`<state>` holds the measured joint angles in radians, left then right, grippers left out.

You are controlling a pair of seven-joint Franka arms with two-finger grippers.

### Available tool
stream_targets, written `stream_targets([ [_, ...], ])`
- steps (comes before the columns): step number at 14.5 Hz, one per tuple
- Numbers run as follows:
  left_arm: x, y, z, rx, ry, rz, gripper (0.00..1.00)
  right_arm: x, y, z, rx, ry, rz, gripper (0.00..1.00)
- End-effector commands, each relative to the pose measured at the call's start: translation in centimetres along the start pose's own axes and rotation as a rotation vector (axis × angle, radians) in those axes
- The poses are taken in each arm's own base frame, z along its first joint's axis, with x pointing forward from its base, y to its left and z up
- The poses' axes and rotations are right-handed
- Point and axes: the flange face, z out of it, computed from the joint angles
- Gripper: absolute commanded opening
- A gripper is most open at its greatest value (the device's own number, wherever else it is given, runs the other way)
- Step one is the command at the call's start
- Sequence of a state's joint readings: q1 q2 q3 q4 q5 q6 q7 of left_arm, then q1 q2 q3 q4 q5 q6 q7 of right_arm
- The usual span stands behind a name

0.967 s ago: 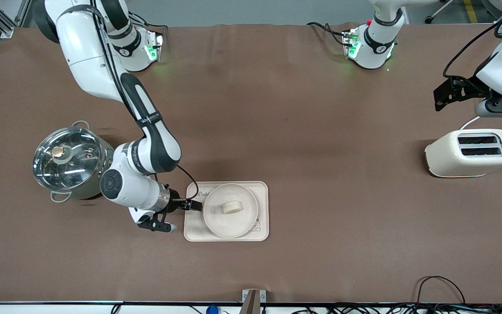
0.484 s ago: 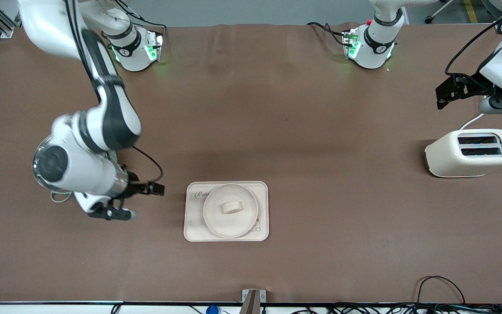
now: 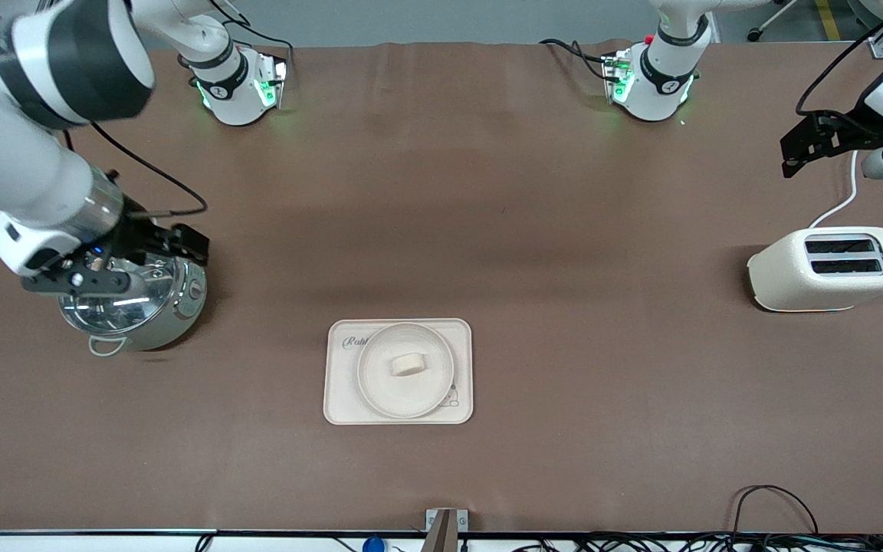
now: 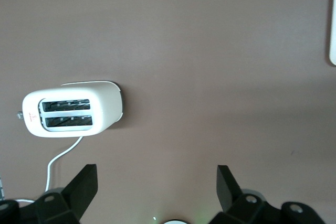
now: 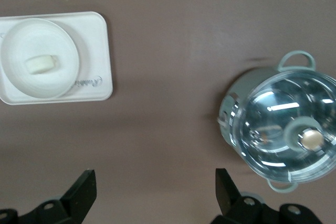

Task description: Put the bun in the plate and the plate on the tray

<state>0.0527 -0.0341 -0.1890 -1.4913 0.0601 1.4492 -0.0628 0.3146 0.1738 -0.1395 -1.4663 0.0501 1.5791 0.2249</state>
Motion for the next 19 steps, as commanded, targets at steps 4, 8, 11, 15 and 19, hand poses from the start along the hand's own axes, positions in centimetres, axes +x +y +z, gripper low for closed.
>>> stream_targets([
  [4,0.1,-0.5,1.2,-0.062,-0.011,0.017,1.0,-3.1,10.7,-2.4,0.002,-0.012,0.068,1.0],
  [8,-0.2,-0.1,1.3,-0.043,0.002,0.035,1.0,-6.5,16.3,-3.6,0.02,0.001,0.03,1.0],
  [11,0.2,0.0,1.6,-0.043,0.009,0.037,1.0,-7.8,17.0,-5.0,0.024,0.036,-0.017,1.0],
  [15,0.6,0.3,1.8,-0.047,0.006,0.044,1.0,-8.0,18.9,-6.1,0.027,0.053,-0.039,1.0],
  [19,0.8,-0.7,0.9,-0.049,0.027,0.024,1.0,-8.2,19.3,-6.3,0.026,0.04,-0.015,1.0],
])
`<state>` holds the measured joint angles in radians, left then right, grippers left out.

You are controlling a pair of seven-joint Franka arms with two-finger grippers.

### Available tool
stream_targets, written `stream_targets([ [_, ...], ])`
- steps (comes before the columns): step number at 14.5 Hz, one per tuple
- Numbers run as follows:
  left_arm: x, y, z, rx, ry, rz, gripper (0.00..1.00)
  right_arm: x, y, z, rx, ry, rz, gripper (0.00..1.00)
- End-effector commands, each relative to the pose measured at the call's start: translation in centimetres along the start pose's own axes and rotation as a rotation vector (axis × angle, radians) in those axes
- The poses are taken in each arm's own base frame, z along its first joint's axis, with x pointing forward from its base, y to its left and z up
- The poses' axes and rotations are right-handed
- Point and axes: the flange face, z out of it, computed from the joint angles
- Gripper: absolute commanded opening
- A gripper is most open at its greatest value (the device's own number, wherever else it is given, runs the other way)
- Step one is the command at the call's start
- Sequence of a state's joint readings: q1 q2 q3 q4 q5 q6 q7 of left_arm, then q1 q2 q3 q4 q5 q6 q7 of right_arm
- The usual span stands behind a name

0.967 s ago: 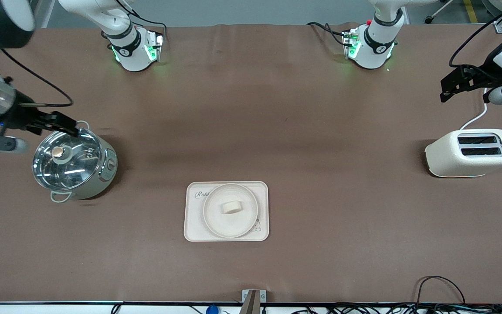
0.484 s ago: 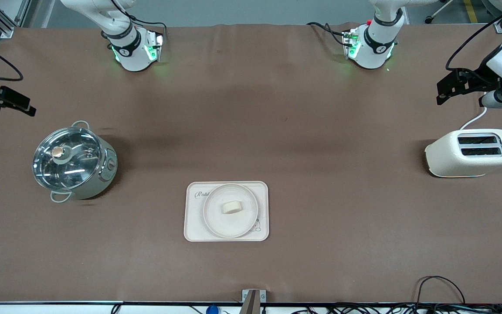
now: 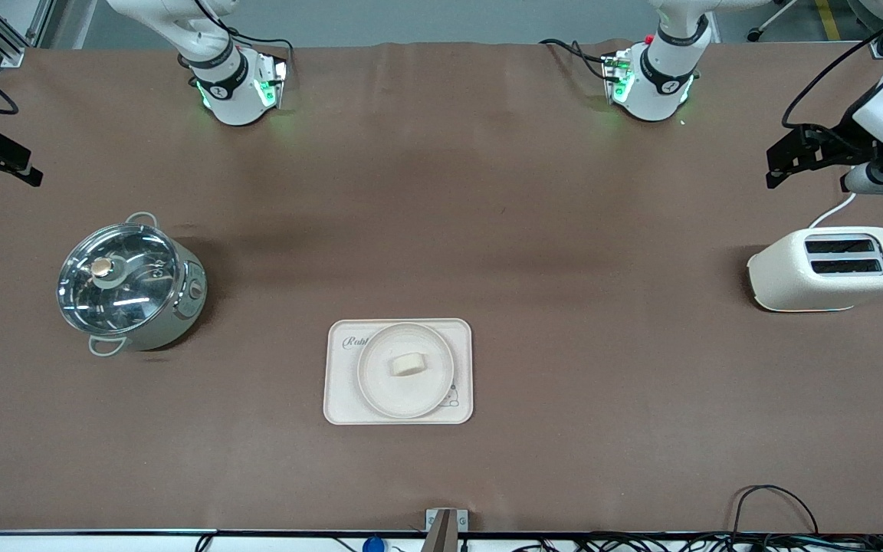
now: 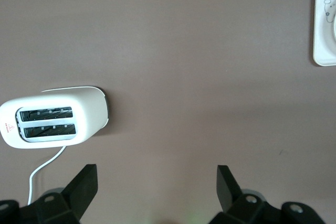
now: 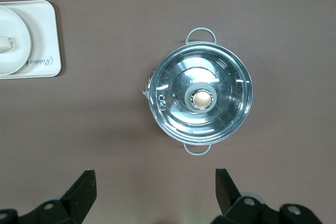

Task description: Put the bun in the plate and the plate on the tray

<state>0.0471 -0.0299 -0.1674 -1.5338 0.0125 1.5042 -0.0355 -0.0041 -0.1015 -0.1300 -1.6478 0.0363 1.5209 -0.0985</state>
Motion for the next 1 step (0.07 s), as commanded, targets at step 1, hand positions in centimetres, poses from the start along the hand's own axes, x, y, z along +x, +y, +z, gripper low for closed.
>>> stream_targets([
  [1,0.1,-0.42,-0.89,0.002,0.021,0.007,1.0,-0.63,0.34,-0.25,-0.015,-0.002,0.017,1.0],
])
